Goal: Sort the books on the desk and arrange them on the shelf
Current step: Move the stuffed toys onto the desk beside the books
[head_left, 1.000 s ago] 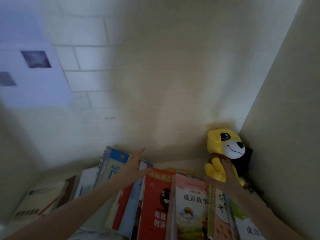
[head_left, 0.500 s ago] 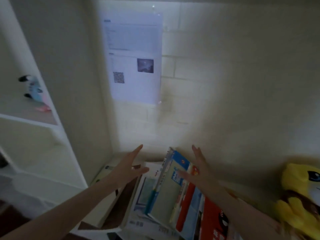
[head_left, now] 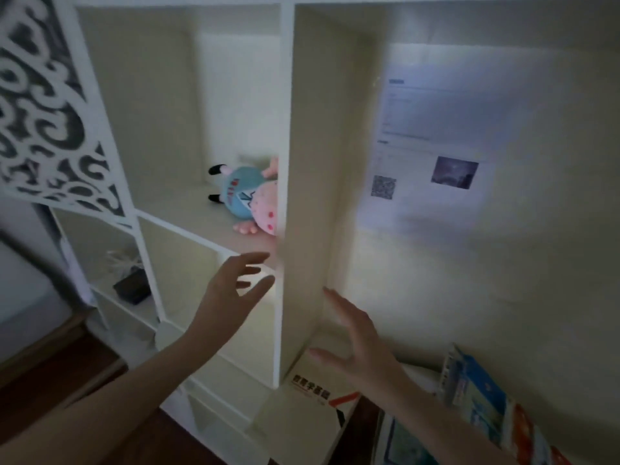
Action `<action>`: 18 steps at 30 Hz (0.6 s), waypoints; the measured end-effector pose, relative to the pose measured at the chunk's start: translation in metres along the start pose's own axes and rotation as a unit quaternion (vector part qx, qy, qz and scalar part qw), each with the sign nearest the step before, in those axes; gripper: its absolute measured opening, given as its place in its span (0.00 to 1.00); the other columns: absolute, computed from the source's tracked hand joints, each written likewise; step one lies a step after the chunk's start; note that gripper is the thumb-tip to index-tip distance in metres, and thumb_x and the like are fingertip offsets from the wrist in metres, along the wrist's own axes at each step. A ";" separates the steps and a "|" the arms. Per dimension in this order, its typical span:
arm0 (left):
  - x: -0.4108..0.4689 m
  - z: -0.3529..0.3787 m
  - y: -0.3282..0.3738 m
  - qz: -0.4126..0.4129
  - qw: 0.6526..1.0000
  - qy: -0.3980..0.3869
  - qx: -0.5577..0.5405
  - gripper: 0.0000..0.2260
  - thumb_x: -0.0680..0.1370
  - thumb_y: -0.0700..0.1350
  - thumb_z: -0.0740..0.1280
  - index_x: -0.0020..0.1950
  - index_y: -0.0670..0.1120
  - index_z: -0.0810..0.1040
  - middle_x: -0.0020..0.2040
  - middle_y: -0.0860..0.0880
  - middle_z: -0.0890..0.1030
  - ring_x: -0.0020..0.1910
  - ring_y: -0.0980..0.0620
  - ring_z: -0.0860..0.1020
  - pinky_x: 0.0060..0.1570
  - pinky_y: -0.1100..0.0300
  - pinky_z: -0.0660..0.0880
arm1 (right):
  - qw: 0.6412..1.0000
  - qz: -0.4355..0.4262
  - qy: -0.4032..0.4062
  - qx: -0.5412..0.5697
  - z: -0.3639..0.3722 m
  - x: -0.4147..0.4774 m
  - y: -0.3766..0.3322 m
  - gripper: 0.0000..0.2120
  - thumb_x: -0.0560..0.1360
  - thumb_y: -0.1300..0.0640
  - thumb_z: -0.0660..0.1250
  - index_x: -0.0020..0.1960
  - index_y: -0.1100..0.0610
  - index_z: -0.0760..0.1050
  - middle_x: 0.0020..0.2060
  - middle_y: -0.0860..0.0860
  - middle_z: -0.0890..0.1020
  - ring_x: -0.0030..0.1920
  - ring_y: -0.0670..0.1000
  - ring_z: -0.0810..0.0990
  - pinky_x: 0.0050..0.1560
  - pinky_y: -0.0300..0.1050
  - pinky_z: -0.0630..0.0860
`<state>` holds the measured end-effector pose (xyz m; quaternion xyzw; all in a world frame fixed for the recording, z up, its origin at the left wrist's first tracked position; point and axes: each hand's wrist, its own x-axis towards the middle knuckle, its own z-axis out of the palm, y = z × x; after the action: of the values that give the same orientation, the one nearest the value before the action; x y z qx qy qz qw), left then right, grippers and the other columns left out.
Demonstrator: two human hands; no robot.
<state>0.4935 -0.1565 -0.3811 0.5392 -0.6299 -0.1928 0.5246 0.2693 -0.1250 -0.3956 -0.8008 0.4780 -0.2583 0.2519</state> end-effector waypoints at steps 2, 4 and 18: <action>0.030 -0.032 -0.008 0.005 0.999 0.052 0.002 0.14 0.76 0.44 0.69 0.60 0.53 0.74 0.54 0.56 0.75 0.50 0.65 0.76 0.45 0.74 0.73 | 0.983 -0.105 -0.078 -0.132 0.015 0.027 -0.035 0.40 0.75 0.43 0.68 0.77 0.39 0.45 0.77 0.39 0.48 0.76 0.42 0.50 0.74 0.47 0.59; 0.060 -0.053 -0.022 0.001 0.998 0.060 0.018 0.18 0.75 0.44 0.70 0.64 0.52 0.72 0.58 0.52 0.73 0.53 0.59 0.76 0.48 0.69 0.71 | 0.967 -0.152 -0.118 -0.168 0.031 0.057 -0.068 0.39 0.77 0.45 0.66 0.78 0.42 0.44 0.78 0.40 0.41 0.77 0.43 0.45 0.73 0.46 0.57; 0.204 -0.058 -0.095 0.112 0.974 -0.128 0.150 0.47 0.62 0.52 0.80 0.76 0.46 0.61 0.74 0.35 0.57 0.72 0.37 0.62 0.69 0.43 0.64 | 0.885 0.095 0.145 -0.431 0.045 0.219 -0.126 0.40 0.78 0.44 0.63 0.79 0.59 0.46 0.78 0.60 0.46 0.77 0.67 0.46 0.73 0.63 0.42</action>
<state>0.6158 -0.3502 -0.3443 0.5087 -0.7700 -0.1033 0.3711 0.4685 -0.2622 -0.3093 -0.7350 0.6470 -0.1148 -0.1671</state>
